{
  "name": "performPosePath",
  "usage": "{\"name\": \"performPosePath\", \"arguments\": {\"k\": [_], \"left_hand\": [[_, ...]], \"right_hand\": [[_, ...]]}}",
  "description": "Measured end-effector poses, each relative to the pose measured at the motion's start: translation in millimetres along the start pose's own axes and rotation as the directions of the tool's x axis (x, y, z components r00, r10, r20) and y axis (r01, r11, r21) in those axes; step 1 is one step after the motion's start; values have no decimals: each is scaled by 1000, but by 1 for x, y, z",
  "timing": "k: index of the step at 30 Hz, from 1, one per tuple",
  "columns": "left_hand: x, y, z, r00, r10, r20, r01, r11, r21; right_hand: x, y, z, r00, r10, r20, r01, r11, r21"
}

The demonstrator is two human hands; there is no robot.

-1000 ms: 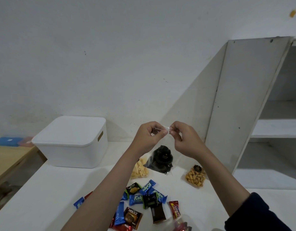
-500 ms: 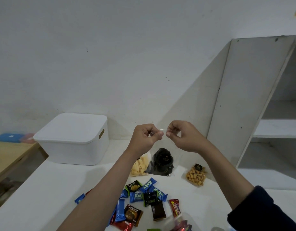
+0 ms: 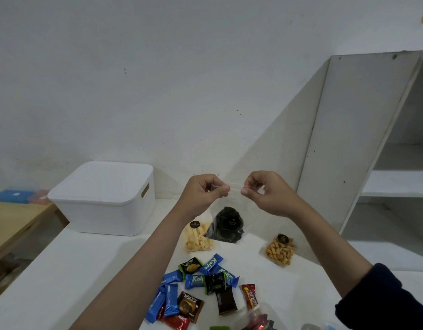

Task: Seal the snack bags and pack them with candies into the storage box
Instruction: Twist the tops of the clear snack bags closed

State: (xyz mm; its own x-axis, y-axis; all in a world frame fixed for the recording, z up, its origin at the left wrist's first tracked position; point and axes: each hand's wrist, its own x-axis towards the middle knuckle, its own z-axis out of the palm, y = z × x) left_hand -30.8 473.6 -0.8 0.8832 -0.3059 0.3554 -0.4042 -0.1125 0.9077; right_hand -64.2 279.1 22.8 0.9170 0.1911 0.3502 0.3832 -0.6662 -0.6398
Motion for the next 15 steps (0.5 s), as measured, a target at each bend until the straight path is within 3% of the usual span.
{"name": "performPosePath", "arguments": {"k": [8,15], "left_hand": [[0,7,-1,997,-25,78,25,1000,-2],[-2,9,-5,999,-15,37,14,999,40]], "right_hand": [[-4,2,7,1000,-16,-27,13,995,-98],[-7,2,3,998,47,-36,-33,948,318]]}}
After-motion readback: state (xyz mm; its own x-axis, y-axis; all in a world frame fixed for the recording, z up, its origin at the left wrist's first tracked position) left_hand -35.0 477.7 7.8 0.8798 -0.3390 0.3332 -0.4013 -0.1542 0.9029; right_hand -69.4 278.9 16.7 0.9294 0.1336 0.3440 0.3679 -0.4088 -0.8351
